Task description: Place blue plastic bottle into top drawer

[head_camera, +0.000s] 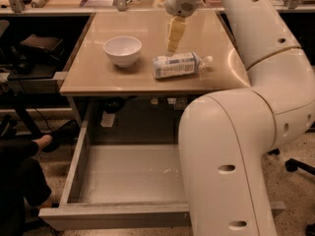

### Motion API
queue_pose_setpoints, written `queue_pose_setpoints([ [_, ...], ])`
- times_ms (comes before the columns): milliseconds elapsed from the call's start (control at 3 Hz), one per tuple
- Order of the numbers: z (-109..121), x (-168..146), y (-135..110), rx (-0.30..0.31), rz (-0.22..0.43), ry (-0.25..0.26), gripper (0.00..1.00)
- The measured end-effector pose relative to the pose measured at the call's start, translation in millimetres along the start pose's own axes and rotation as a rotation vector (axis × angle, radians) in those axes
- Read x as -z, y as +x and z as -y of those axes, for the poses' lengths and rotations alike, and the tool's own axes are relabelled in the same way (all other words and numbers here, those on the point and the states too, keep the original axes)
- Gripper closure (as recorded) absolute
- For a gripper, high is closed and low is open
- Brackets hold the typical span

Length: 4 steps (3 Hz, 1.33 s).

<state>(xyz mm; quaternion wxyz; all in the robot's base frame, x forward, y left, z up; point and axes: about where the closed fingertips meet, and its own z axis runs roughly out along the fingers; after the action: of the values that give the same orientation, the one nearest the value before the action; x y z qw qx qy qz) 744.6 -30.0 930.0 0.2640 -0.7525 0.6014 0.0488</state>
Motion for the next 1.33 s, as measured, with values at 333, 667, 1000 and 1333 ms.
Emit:
queue_pose_setpoints([
  [333,5.2,-5.5,-1.6,0.0,0.006,0.014,0.0],
  [667,-2.4,-26.4,32.7,-0.09,0.043,0.004,0.0],
  [1000,-31.0,-40.9,80.0,-0.214,0.081,-0.012,0.0],
  [1333,-31.0,-41.0,80.0,-0.214,0.081,-0.012,0.0],
])
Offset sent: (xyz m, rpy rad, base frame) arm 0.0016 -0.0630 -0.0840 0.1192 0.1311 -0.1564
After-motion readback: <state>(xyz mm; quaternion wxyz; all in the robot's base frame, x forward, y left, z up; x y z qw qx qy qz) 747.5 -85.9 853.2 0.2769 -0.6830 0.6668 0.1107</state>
